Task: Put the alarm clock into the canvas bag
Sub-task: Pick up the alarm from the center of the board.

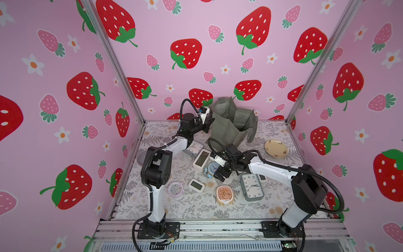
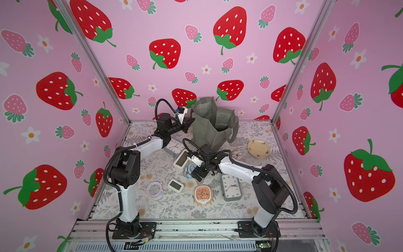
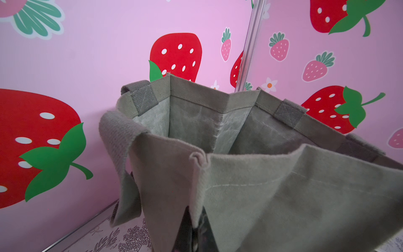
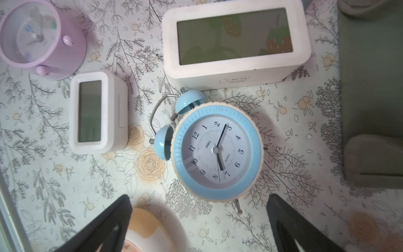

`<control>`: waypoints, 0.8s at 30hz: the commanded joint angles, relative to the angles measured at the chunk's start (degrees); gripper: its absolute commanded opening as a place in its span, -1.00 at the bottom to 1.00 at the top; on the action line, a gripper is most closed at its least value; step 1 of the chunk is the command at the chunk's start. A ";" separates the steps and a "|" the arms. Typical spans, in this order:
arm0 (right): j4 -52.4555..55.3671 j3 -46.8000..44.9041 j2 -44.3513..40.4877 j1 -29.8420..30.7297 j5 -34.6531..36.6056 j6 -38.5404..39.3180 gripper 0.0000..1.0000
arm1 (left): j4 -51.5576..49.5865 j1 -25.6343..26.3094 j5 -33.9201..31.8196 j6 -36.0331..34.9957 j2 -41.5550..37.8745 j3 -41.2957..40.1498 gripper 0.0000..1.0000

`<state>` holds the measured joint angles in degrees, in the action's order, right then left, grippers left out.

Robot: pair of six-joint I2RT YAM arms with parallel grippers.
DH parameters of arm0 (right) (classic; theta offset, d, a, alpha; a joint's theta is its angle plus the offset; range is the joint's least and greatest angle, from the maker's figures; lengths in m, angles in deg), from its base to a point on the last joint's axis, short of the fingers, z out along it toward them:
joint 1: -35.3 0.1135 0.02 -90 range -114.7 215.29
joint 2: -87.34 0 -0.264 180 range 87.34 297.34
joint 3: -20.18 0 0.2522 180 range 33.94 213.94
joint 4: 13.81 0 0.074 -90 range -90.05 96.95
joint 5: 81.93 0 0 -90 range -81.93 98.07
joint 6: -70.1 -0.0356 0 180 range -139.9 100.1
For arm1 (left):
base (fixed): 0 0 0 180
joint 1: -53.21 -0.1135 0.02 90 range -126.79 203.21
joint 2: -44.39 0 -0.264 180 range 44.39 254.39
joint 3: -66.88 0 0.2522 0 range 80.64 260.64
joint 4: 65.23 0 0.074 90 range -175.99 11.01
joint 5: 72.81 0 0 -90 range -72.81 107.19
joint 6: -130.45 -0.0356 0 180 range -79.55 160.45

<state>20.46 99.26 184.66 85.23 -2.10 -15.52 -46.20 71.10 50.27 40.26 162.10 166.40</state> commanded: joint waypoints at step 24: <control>-5.49 4.52 7.42 0.26 -0.72 -3.53 0.92 | -0.37 0.01 1.43 0.54 2.35 1.94 -1.00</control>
<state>15.76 102.47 191.02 85.23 -1.99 -17.99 -45.98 71.10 50.73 40.57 162.32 166.50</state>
